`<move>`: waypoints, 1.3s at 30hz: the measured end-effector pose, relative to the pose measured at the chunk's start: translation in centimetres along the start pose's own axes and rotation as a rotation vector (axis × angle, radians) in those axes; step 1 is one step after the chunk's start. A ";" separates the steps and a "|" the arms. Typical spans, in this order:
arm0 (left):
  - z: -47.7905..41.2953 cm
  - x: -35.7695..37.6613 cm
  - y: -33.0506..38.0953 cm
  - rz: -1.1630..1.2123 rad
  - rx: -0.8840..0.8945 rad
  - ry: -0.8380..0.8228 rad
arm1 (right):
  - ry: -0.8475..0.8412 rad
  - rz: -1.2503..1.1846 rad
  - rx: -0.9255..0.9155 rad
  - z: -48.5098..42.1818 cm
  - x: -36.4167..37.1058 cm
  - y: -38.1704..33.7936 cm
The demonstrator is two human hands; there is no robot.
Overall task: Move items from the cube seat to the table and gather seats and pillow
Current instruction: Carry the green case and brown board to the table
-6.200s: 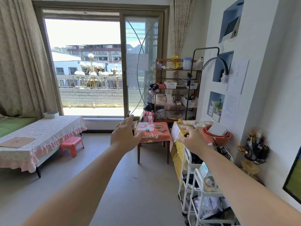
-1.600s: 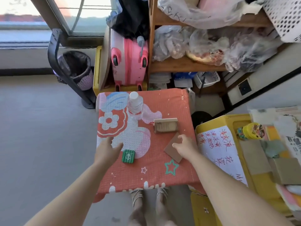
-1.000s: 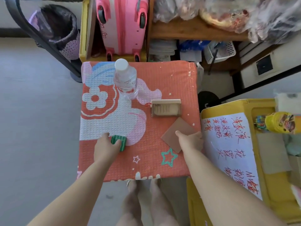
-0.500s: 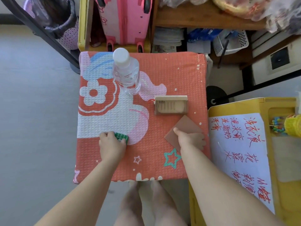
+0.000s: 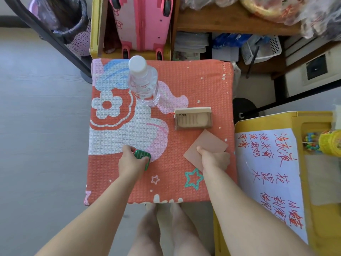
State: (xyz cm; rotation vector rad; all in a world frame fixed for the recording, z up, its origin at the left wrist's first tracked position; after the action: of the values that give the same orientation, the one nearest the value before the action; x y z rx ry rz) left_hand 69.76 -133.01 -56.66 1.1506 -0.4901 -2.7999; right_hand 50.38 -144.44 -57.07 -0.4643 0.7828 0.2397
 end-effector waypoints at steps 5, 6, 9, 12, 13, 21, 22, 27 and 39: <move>0.4 0.1 0.9 0.094 0.021 -0.100 | -0.055 -0.100 -0.077 0.3 -0.5 0.3; 0.6 0.0 1.2 0.130 0.011 -0.105 | -0.065 -0.111 -0.115 0.6 -0.7 0.4; 1.4 -0.5 2.0 0.217 -0.009 -0.133 | -0.100 -0.119 -0.176 1.5 -1.6 1.2; 2.3 -1.2 3.0 0.254 0.012 -0.165 | -0.140 -0.125 -0.200 2.3 -2.8 1.1; 2.8 -1.8 3.5 0.269 0.021 -0.172 | -0.153 -0.119 -0.215 2.7 -3.4 0.7; 5.7 -6.2 7.1 0.465 0.084 -0.153 | -0.283 -0.108 -0.390 6.9 -6.9 -4.6; 6.0 -7.0 7.6 0.494 0.090 -0.130 | -0.289 -0.114 -0.418 7.5 -7.3 -5.4; 7.6 -11.3 9.5 0.613 0.145 -0.029 | -0.410 -0.247 -0.500 12.5 -9.2 -9.6; 11.6 -24.1 9.3 0.879 0.283 0.133 | -0.630 -0.352 -0.722 24.5 -11.5 -14.7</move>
State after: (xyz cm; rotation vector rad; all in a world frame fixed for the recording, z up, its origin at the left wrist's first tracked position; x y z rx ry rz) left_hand 78.46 -134.23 -29.77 0.8449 -1.0815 -1.9240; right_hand 63.19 -145.84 -29.08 -1.1268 -0.0366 0.3141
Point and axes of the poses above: each hand's wrist, its own z-axis away from the middle knuckle, its own x-axis out of the palm, y = z × x, the point moved 2 cm from there along -z, towards the middle knuckle, and after that the axes turned 6 degrees about y, right-handed, at the moved point
